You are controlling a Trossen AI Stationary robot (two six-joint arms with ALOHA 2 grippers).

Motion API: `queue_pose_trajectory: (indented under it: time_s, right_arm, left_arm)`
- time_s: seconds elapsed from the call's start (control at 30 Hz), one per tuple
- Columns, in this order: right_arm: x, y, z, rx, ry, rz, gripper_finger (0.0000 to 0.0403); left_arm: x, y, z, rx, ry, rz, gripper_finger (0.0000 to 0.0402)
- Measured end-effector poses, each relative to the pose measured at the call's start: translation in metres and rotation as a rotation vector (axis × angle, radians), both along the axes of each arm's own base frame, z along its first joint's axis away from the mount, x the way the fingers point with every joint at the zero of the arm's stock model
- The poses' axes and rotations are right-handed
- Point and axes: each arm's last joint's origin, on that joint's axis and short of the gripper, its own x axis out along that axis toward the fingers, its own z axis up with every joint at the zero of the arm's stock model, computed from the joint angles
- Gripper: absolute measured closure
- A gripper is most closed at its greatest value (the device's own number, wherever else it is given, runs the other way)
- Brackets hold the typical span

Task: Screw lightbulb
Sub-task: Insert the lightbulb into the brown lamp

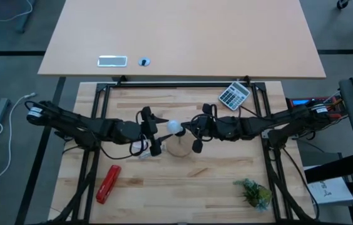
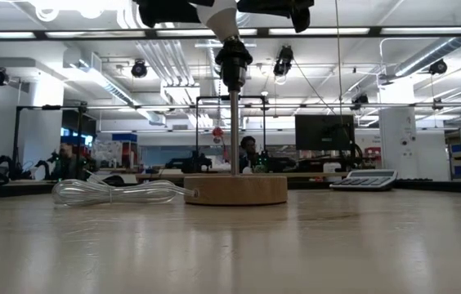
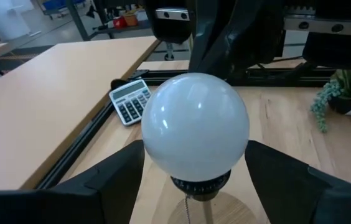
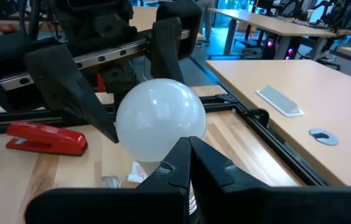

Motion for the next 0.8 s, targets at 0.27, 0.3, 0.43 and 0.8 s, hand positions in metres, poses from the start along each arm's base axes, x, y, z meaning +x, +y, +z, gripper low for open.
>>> queue_pose_trajectory:
  time_s: [0.27, 0.3, 0.43, 0.8]
  right_arm:
    - [0.000, 0.000, -0.001, 0.005, 0.007, -0.001, 0.0403]
    - [0.000, 0.000, -0.001, 0.005, 0.008, -0.001, 0.0403]
    - [0.000, 0.000, -0.001, 0.006, 0.007, -0.002, 0.0403]
    - [0.000, 0.000, -0.001, 0.015, 0.007, -0.003, 0.0403]
  left_arm:
    - [-0.008, 0.002, 0.008, -0.006, -0.022, -0.002, 0.0143]
    - [-0.010, 0.002, 0.009, -0.005, -0.019, -0.002, 0.0138]
    - [-0.012, 0.002, 0.010, -0.013, -0.018, -0.001, 0.0120]
    - [0.000, 0.000, -0.003, -0.001, 0.026, -0.001, 0.0112]
